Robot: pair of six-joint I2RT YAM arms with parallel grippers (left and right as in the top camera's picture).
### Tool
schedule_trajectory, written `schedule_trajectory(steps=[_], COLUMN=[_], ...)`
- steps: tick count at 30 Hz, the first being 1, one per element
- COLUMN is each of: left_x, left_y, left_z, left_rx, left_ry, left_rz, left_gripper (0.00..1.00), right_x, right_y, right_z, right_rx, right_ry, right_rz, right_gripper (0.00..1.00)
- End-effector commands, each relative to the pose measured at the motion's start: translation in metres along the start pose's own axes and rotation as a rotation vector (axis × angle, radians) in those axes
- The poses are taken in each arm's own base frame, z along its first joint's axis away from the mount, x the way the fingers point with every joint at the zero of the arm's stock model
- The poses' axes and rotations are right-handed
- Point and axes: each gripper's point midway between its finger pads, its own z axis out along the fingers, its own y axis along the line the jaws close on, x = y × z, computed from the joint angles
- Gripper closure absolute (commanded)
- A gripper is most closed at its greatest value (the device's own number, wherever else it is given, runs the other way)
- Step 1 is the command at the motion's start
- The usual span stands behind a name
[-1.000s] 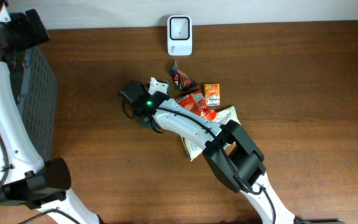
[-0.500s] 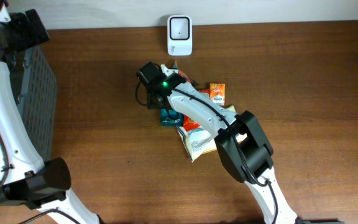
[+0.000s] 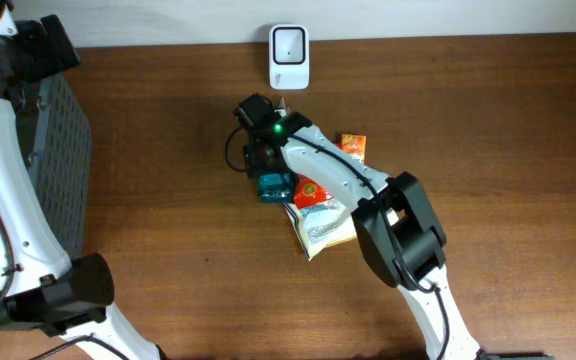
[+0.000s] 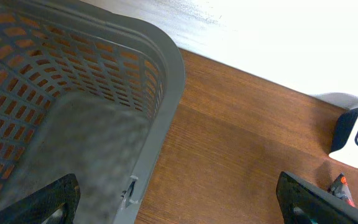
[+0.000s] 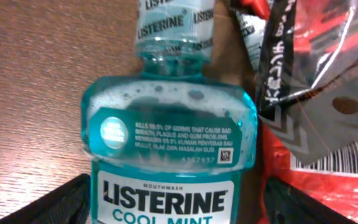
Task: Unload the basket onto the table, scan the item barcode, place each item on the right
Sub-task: 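Hold the bottle label-up under the scanner with right gripper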
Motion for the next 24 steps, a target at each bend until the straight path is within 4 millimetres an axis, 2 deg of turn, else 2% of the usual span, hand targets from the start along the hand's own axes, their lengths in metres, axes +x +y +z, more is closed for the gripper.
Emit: schedule_trajectory(steps=[1, 11, 18, 21, 24], left_x=[-0.001, -0.001, -0.001, -0.001, -0.001], left_y=[0.0, 0.0, 0.0, 0.0, 0.0], left_z=[-0.004, -0.004, -0.004, -0.004, -0.004], left_rx=[0.005, 0.005, 0.005, 0.005, 0.005], left_ry=[-0.007, -0.007, -0.007, -0.007, -0.007], left_rz=[-0.012, -0.012, -0.012, -0.012, -0.012], left_gripper=[0.01, 0.01, 0.01, 0.01, 0.01], right_x=[0.005, 0.012, 0.021, 0.02, 0.024], right_y=[0.006, 0.005, 0.003, 0.003, 0.001], right_z=[0.003, 0.011, 0.026, 0.026, 0.031], right_rx=[-0.044, -0.039, -0.021, -0.017, -0.014], right_ry=[0.026, 0.049, 0.075, 0.07, 0.076], right_rz=[-0.01, -0.009, -0.016, -0.016, -0.017], right_gripper=[0.13, 0.14, 0.14, 0.19, 0.19])
